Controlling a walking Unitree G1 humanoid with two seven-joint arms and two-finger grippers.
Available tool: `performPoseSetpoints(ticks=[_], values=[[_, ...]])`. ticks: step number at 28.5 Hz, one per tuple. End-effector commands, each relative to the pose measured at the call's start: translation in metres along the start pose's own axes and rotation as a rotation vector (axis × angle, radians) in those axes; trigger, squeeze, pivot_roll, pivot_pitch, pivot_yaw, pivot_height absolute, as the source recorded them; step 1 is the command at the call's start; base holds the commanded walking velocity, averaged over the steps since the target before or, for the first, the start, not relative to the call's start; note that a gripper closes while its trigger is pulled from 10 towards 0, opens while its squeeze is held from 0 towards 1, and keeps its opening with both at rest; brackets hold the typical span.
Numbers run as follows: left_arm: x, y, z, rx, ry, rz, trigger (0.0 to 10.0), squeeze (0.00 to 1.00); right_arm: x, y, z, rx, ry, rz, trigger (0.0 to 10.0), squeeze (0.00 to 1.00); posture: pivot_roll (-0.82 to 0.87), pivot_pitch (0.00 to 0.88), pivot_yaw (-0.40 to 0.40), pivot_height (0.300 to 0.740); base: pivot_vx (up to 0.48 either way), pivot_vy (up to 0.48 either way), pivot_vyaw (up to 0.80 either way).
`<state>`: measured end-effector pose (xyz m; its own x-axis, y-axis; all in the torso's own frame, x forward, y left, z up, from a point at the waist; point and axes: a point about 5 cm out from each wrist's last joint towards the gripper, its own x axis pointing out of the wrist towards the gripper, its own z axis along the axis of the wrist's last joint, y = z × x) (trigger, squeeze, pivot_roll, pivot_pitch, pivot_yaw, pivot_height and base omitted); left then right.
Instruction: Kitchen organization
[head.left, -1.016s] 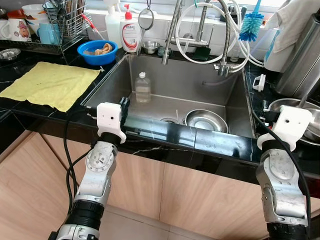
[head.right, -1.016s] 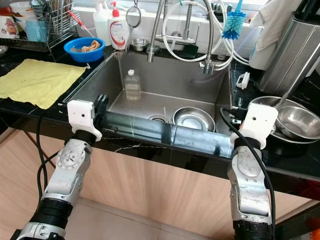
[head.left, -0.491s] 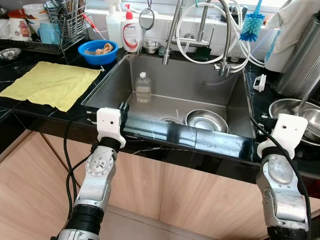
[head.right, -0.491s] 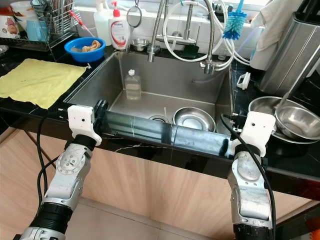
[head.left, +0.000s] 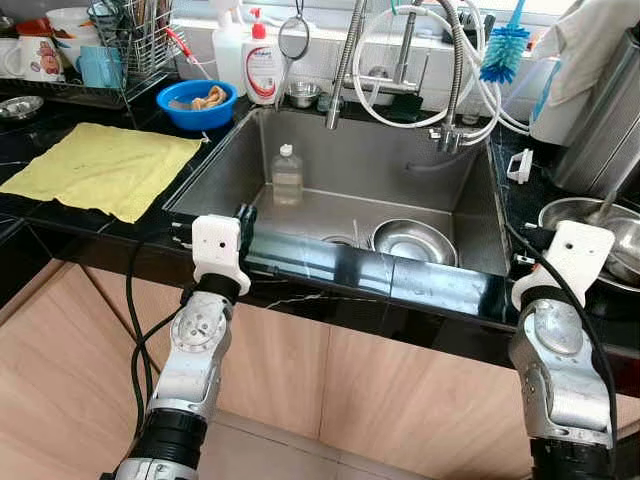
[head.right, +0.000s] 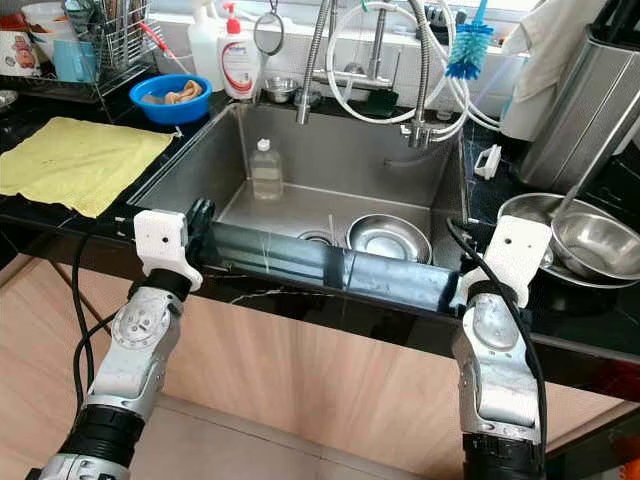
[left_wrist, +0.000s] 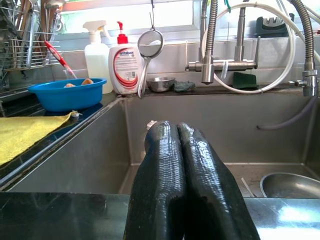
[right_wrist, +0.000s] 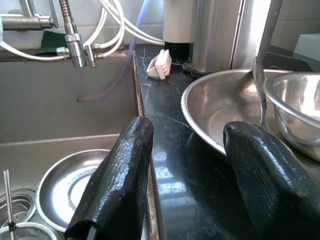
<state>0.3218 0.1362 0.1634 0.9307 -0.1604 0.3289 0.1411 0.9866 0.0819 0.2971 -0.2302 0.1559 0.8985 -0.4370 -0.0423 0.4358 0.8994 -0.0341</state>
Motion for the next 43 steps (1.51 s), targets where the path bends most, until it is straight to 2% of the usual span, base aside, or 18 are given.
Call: performPoseSetpoints(ticks=[1,6,18,26,28,29,30,32,37,43], values=[[-0.001,0.004,0.003,0.009,-0.004,0.008,10.0,0.0,0.002,-0.002,-0.002,0.016,0.025,-0.019,10.0,0.0,0.08,0.0,-0.028,0.74,0.0,0.0,0.0],[0.0,0.006,0.004,0.015,-0.004,0.011,10.0,0.0,0.001,-0.001,-0.003,0.028,0.034,-0.025,10.0,0.0,0.07,0.0,-0.026,0.74,0.0,0.0,0.0],[-0.001,0.003,0.003,0.011,-0.003,0.008,10.0,0.0,-0.001,-0.018,-0.002,0.016,0.035,-0.13,10.0,0.0,0.08,0.0,-0.031,0.74,0.0,0.0,0.0],[0.001,0.003,0.003,0.013,-0.006,0.008,10.0,0.0,-0.017,-0.034,-0.011,-0.016,0.054,-0.284,10.0,0.0,0.08,0.0,-0.031,0.74,0.0,0.0,0.0],[0.001,0.004,0.004,0.014,-0.008,0.009,10.0,0.0,-0.026,-0.044,-0.014,-0.04,0.057,-0.375,10.0,0.0,0.08,0.0,-0.031,0.74,0.0,0.0,0.0],[0.001,0.004,0.004,0.014,-0.008,0.009,10.0,0.0,-0.026,-0.044,-0.014,-0.04,0.057,-0.375,10.0,0.0,0.08,0.0,-0.031,0.74,0.0,0.0,0.0],[0.001,0.005,0.004,0.014,-0.009,0.011,10.0,0.0,-0.032,-0.052,-0.014,-0.056,0.047,-0.444,10.0,0.0,0.08,0.0,-0.03,0.74,0.0,0.0,0.0],[0.001,0.005,0.004,0.015,-0.009,0.011,10.0,0.0,-0.033,-0.054,-0.014,-0.058,0.042,-0.459,10.0,0.0,0.08,0.0,-0.029,0.74,0.0,0.0,0.0],[0.002,0.005,0.004,0.013,-0.008,0.01,10.0,0.0,-0.032,-0.058,-0.001,-0.073,-0.026,-0.508,10.0,0.0,0.07,0.0,-0.028,0.74,0.0,0.0,0.0],[0.0,0.005,0.004,0.013,-0.007,0.015,10.0,0.0,-0.029,-0.052,0.027,-0.105,-0.192,-0.509,10.0,0.0,0.08,0.0,-0.031,0.74,0.0,0.0,0.0]])
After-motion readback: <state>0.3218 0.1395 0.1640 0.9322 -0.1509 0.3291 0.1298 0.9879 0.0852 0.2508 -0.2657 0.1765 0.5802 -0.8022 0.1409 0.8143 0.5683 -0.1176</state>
